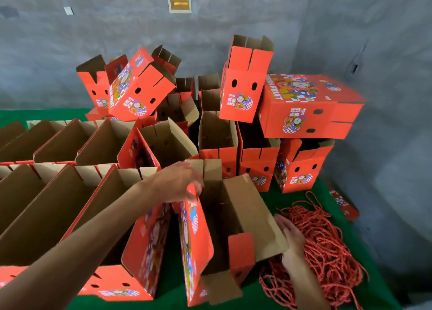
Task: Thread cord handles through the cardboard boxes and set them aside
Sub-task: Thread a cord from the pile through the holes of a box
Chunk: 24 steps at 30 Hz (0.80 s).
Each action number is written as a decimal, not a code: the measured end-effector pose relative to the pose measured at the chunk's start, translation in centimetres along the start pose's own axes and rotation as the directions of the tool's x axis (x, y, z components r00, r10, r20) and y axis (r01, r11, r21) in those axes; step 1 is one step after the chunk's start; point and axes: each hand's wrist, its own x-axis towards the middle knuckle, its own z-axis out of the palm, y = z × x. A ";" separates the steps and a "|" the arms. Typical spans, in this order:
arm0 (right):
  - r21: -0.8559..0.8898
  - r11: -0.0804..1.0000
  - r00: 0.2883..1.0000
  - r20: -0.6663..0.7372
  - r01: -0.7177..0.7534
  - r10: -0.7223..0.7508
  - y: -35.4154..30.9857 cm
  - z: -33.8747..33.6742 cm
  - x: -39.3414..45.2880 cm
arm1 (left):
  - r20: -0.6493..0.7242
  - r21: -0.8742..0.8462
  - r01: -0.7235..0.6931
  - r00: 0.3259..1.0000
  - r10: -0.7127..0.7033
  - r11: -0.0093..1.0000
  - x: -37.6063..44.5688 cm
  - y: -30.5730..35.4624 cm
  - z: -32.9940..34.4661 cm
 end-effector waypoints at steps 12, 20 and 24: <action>-0.004 0.964 0.911 -0.327 0.267 -0.253 -2.6 -6.9 -1.5 | -0.166 -0.193 -0.225 0.967 0.194 0.955 4.6 9.3 -0.6; -0.088 0.957 0.959 -0.036 0.277 -0.281 -2.8 -2.6 -5.4 | 0.006 -0.418 -0.056 0.998 0.065 0.907 5.0 10.4 -0.1; -0.034 0.963 0.958 0.122 0.266 -0.260 -2.4 0.1 -6.8 | 0.075 -0.555 0.005 0.996 0.045 0.832 3.5 10.1 -0.1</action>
